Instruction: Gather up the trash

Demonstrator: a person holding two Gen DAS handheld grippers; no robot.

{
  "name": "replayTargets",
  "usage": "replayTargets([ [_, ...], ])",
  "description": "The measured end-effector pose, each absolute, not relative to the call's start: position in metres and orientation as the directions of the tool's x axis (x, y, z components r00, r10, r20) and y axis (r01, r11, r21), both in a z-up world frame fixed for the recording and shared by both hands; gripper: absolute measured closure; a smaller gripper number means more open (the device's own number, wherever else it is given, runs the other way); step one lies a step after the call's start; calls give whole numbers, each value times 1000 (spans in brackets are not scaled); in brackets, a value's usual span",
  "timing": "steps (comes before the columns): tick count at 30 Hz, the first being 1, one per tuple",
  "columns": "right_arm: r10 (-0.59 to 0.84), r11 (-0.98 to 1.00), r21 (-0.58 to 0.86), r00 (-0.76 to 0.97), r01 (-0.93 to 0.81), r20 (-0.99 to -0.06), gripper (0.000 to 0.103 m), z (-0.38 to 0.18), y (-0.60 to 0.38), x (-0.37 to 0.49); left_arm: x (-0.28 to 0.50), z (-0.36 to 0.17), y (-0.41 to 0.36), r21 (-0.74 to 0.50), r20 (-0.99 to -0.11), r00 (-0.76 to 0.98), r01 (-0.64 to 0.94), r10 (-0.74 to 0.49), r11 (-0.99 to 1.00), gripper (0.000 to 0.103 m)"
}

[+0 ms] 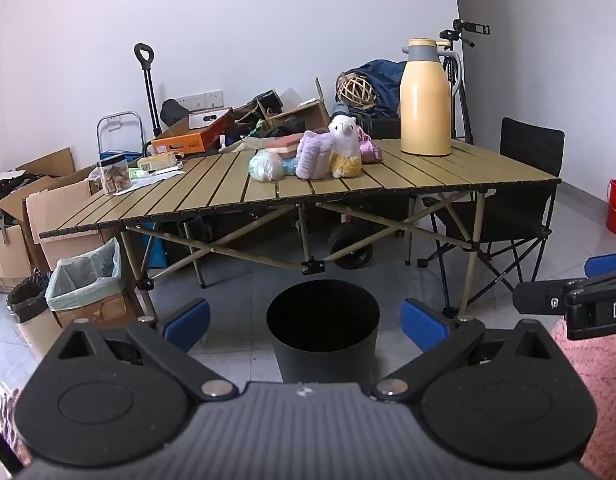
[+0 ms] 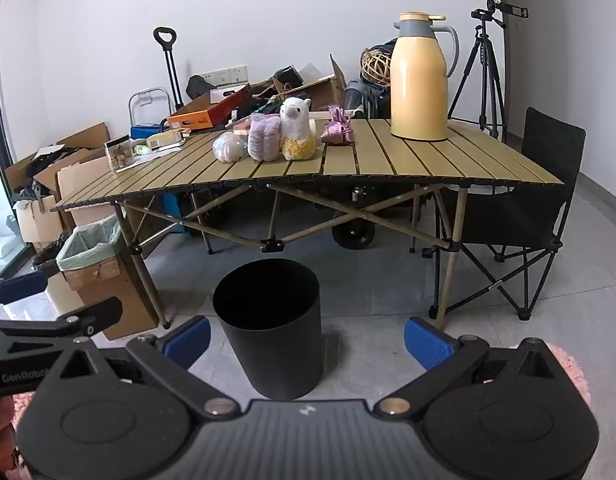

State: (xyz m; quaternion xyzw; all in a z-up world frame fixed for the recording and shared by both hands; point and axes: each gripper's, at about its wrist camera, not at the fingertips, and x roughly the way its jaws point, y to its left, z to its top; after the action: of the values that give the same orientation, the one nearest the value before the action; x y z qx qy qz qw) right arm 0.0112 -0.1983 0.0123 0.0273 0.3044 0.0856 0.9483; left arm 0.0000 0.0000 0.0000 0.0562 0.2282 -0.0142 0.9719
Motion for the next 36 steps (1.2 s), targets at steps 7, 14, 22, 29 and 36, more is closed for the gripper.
replayTargets([
  [7,178,984,97,801,-149,-572,0,13,-199,11,0,0,-2,98,-438,899,51,-3,994,0],
  [14,179,984,98,803,-150,-568,0,14,-195,10,3,1,1,94,-438,899,47,-1,994,0],
  [22,180,984,100,803,-150,-567,0,13,-196,12,2,3,0,92,-438,899,46,-1,995,0],
  [29,180,984,100,804,-150,-567,0,13,-195,12,2,1,1,91,-436,900,48,-3,995,0],
  [36,183,983,103,803,-151,-567,0,14,-196,10,3,3,3,88,-439,899,43,0,995,0],
])
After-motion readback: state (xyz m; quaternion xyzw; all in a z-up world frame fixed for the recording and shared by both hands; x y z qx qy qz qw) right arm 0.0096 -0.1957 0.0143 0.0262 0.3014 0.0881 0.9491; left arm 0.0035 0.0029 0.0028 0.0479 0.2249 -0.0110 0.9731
